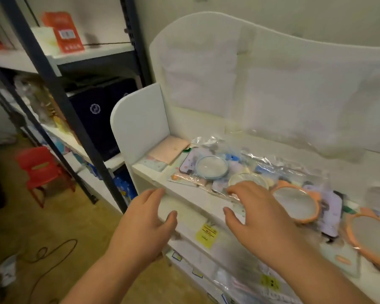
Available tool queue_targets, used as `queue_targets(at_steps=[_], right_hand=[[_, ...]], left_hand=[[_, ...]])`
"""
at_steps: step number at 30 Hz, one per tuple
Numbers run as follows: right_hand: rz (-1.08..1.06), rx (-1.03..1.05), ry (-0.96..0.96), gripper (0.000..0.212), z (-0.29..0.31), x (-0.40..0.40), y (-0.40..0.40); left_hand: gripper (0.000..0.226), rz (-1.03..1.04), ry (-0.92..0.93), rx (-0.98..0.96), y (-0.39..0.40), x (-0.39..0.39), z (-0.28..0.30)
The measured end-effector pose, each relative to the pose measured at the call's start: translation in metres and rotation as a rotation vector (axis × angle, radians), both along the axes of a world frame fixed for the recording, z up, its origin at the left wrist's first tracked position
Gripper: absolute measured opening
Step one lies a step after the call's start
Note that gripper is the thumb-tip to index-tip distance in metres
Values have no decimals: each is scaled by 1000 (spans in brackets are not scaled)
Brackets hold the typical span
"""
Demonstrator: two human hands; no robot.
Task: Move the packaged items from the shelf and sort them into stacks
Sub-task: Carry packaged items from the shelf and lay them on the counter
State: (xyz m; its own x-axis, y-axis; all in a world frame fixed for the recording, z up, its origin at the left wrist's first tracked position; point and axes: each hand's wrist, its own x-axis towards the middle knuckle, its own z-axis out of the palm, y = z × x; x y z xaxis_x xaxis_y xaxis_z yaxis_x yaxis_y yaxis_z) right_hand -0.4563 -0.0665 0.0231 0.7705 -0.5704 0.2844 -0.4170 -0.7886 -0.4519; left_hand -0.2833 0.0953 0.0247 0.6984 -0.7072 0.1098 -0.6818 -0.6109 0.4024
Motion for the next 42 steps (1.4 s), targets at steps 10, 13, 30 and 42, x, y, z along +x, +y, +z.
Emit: queue_targets(at_steps=[10, 13, 30, 42], right_hand=[[-29, 15, 56, 36, 2, 86, -42], [-98, -8, 104, 37, 0, 105, -44], [-375, 36, 150, 35, -20, 181, 8], [-339, 27, 174, 35, -20, 213, 10]], left_hand=[[77, -34, 41, -10, -66, 100, -6], [76, -73, 125, 16, -91, 148, -14], [98, -165, -56, 304, -168, 273, -68], [45, -193, 232, 84, -176, 297, -43]])
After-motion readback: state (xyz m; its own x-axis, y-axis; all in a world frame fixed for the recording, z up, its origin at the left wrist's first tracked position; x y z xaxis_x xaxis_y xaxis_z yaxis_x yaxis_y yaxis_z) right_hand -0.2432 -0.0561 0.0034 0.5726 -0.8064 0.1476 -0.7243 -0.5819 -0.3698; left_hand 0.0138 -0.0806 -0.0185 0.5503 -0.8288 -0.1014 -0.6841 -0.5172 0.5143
